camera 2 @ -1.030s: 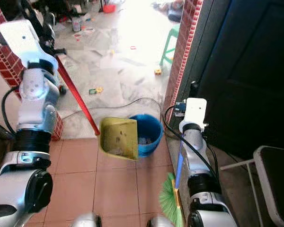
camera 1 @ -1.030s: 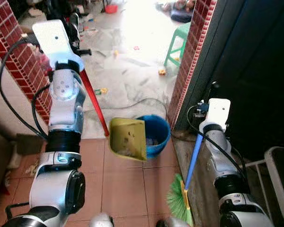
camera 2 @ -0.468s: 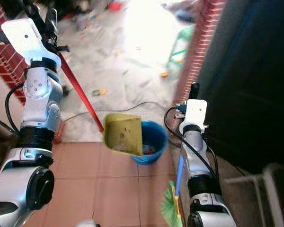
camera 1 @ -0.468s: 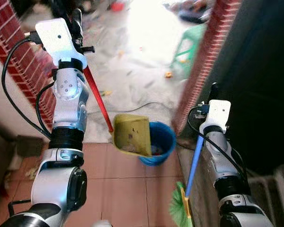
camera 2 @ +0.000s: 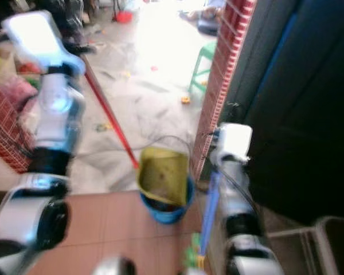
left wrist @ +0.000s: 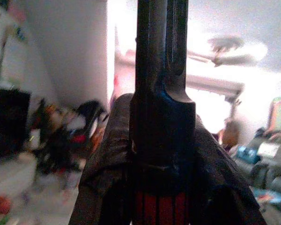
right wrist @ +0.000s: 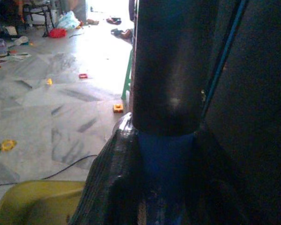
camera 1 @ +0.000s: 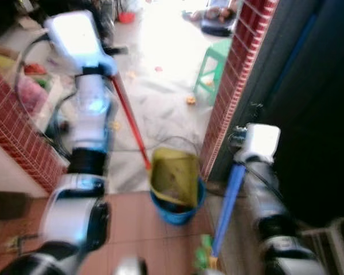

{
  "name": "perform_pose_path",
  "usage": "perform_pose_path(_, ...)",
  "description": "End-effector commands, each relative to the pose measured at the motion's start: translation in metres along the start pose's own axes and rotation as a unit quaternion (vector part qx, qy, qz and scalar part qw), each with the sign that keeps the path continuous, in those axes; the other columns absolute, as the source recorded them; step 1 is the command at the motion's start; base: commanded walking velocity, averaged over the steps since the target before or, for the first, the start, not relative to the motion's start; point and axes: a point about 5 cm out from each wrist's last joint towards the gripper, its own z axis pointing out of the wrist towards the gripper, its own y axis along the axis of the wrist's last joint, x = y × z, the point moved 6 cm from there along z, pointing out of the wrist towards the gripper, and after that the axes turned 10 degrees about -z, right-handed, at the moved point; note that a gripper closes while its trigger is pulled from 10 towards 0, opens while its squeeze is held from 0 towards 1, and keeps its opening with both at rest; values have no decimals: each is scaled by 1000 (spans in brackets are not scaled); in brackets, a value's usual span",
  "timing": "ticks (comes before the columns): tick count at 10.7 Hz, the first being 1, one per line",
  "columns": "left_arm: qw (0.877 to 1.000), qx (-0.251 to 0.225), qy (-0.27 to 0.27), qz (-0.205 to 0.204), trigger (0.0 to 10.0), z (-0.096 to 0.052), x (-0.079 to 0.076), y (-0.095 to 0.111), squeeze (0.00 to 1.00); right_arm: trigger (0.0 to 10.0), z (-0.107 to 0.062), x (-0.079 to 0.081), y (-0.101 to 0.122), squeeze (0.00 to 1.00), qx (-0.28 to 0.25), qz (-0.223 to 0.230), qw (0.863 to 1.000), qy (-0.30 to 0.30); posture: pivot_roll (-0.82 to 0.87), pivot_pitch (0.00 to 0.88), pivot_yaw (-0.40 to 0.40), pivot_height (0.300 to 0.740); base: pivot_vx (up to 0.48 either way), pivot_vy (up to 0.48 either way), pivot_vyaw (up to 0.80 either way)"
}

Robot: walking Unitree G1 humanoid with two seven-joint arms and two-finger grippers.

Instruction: Sweep floor

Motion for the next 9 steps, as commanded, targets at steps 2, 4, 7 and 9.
perform_pose_path(2, 998, -48, -35, 14, 10000, 5, -19, 22, 0, 10000, 6, -17, 19, 0, -35, -18, 999, -16, -54, 0, -15, 740, 0, 0, 0)
perform_pose_path(4, 995, -53, -80, 20, 10000, -1, -37, 21, 0, 10000, 7, -16, 19, 0, -35, -18, 999, -15, -53, 0, -19, 740, 0, 0, 0)
perform_pose_path(7, 965, -41, -258, 13, 10000, -38, -106, 10, 0, 10000, 8, -16, 20, 0, -35, -18, 999, -15, -52, 0, -16, 740, 0, 0, 0)
perform_pose_path(9, 921, -19, -388, 36, 10000, -80, -143, -6, 0, 10000, 9, -16, 21, 0, -35, -16, 999, -17, -51, 0, -16, 740, 0, 0, 0)
